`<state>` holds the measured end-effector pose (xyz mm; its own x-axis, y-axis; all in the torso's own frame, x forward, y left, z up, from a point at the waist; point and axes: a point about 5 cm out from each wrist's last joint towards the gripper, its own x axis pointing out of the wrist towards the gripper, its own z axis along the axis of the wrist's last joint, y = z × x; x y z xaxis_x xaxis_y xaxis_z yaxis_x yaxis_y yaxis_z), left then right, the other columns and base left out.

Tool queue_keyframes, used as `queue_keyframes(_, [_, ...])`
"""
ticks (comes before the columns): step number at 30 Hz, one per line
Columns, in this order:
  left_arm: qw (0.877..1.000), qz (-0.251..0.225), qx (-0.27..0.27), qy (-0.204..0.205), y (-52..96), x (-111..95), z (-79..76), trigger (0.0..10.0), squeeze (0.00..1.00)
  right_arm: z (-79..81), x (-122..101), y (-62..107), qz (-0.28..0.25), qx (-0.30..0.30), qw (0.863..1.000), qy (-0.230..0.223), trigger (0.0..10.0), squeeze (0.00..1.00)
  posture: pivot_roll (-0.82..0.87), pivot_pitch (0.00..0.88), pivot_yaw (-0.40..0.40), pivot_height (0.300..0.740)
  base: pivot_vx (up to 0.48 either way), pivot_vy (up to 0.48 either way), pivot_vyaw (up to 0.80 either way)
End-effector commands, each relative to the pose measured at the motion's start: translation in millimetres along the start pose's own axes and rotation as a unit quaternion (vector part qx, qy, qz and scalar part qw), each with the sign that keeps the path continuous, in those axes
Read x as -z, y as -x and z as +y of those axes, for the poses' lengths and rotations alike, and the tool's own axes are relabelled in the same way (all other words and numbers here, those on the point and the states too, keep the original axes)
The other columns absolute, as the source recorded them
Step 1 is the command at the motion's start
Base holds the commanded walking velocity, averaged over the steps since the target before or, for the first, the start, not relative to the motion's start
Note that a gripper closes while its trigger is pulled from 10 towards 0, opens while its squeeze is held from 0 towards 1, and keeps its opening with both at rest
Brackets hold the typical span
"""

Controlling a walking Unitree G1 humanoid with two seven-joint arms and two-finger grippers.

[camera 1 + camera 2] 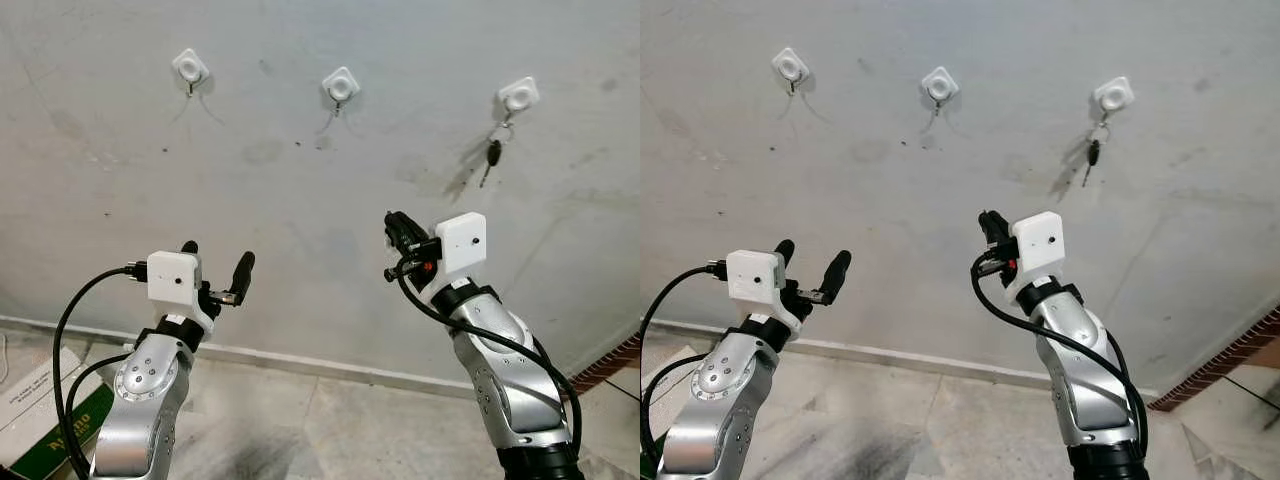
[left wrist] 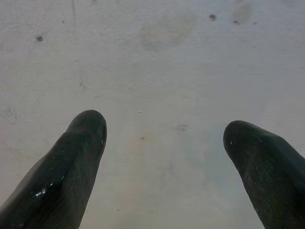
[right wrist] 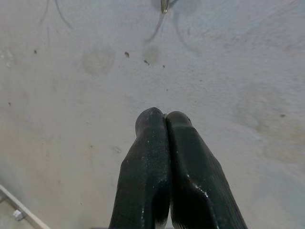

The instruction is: Hang keys on a hook

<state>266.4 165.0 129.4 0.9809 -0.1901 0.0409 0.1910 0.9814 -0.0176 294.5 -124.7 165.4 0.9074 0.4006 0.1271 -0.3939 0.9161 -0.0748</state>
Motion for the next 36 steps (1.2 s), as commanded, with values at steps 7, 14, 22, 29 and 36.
queue_keyframes(7, [1.000,-0.002,0.005,0.000,0.1,-3.0,-1.9,10.0,0.00,1.6,-5.2,0.3,-0.006,-0.004,1.000,0.001,10.0,0.00,0.03,0.046,0.010,0.740,0.276,0.000,0.00])
queue_keyframes(14, [1.000,-0.001,0.004,0.000,1.0,-2.6,-2.9,10.0,0.00,2.0,-5.1,0.2,-0.005,-0.005,1.000,0.001,10.0,0.00,0.03,0.046,0.010,0.740,0.211,0.000,0.00])
queue_keyframes(22, [1.000,-0.003,0.006,0.007,0.4,-3.1,-3.7,10.0,0.00,3.1,-5.2,-0.3,-0.005,-0.007,1.000,0.001,10.0,0.00,0.03,0.049,0.008,0.740,0.063,0.000,0.00])
queue_keyframes(29, [1.000,0.003,0.005,0.005,1.8,-0.9,-5.0,10.0,0.00,8.7,-8.8,-3.2,-0.011,-0.024,1.000,-0.002,10.0,0.00,0.03,0.052,0.008,0.740,0.000,0.000,0.00])
queue_keyframes(36, [1.000,0.003,0.008,0.006,0.7,-1.2,-6.8,10.0,0.00,18.1,-20.3,-18.2,-0.034,-0.056,0.998,0.003,10.0,0.00,0.04,0.054,0.011,0.740,0.000,0.000,0.00])
